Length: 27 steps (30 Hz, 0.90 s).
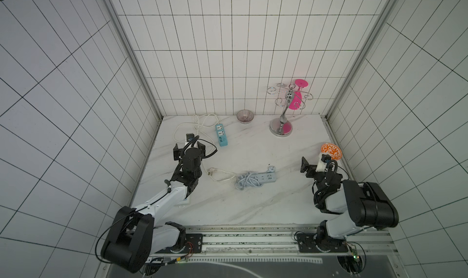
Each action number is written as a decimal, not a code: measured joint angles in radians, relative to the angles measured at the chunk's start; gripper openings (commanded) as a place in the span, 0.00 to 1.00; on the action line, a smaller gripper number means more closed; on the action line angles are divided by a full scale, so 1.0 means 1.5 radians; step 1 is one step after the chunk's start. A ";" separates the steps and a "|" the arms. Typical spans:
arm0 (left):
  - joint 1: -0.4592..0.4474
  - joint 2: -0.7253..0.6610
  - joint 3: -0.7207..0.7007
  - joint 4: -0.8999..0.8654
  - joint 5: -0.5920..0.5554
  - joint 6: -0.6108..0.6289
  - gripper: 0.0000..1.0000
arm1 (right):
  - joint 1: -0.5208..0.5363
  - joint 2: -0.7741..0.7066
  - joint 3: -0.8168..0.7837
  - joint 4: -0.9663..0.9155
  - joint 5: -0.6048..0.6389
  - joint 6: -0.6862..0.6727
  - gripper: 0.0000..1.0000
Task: Wrap the cord around the power strip
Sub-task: Reset both arms
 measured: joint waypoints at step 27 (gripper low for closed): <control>0.106 0.207 -0.153 0.423 0.116 -0.058 0.98 | 0.000 0.000 0.018 -0.056 0.001 -0.005 0.99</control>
